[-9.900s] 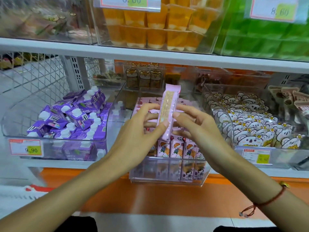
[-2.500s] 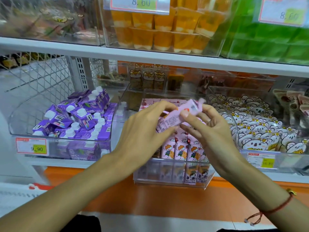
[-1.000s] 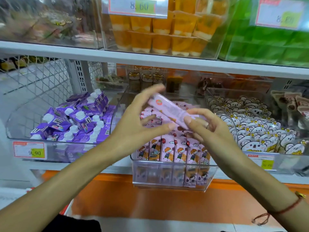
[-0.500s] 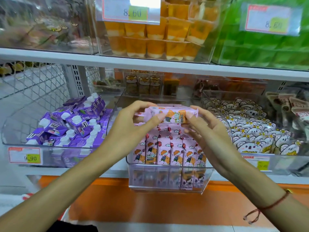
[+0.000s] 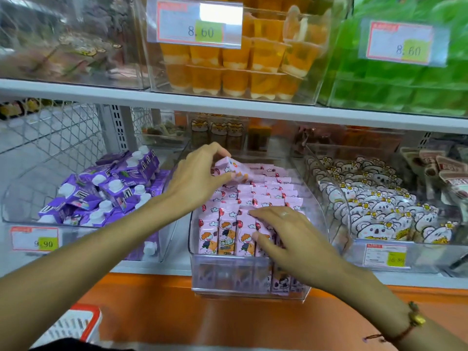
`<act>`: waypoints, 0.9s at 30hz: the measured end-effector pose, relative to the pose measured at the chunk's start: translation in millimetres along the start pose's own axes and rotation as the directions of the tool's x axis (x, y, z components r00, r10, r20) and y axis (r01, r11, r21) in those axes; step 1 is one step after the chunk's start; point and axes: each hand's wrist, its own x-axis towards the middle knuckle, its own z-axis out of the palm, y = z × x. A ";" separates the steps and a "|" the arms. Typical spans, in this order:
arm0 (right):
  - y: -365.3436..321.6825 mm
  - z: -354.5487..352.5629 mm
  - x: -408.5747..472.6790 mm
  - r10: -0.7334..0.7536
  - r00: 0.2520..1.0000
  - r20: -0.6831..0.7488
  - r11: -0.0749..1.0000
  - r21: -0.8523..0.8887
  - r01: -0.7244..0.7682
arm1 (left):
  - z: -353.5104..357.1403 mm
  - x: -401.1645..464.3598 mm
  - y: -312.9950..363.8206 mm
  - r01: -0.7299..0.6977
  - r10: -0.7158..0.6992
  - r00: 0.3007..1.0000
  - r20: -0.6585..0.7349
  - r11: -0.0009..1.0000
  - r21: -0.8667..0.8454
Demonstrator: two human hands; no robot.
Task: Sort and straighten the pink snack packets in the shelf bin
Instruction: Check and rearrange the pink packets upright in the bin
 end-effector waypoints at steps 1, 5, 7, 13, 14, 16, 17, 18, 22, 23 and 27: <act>0.5 0.0 0.1 0.002 1.000 0.008 1.000 -0.002 -0.002 | -2.1 2.4 0.0 -0.016 0.014 0.999 0.036 0.999 0.041; 2.2 0.0 0.8 0.006 1.000 0.027 1.000 -0.012 -0.006 | -21.3 20.5 3.9 -0.108 0.087 0.983 0.159 0.985 0.132; 2.0 -0.4 1.8 0.008 0.999 0.033 1.000 -0.022 -0.007 | -26.1 33.2 8.3 -0.139 0.095 0.961 0.260 0.978 0.157; -0.8 -3.7 0.9 0.011 1.000 0.023 0.999 -0.034 -0.010 | 7.7 55.9 15.9 -0.138 0.079 0.943 0.323 0.977 0.163; -2.0 -4.5 0.3 0.009 1.000 0.015 0.999 -0.040 -0.008 | 12.9 58.5 14.8 -0.124 0.069 0.950 0.305 0.979 0.163; -4.4 -5.7 -1.3 0.001 1.000 -0.002 0.999 -0.045 -0.001 | 21.1 61.1 11.3 -0.103 0.046 0.953 0.300 0.979 0.177; -5.3 -6.1 -2.4 -0.001 1.000 -0.005 0.999 -0.040 0.001 | 24.9 60.9 9.0 -0.108 0.037 0.948 0.316 0.972 0.210; -6.2 -6.4 -3.6 -0.002 1.000 -0.004 0.999 -0.033 0.002 | 28.8 59.5 6.2 -0.127 0.031 0.937 0.347 0.957 0.259; -5.8 -7.3 -8.2 -0.025 0.999 0.034 0.999 -0.033 0.027 | 41.3 52.5 -6.4 -0.196 -0.010 0.838 0.545 0.928 0.318; -5.1 -7.8 -9.1 -0.035 0.998 0.043 0.999 -0.034 0.037 | 42.0 51.8 -7.3 -0.198 -0.019 0.816 0.578 0.930 0.309; -2.8 -7.8 -11.6 -0.056 0.996 0.066 0.997 -0.053 0.060 | 36.3 52.4 -1.2 -0.252 0.027 0.827 0.561 0.910 0.329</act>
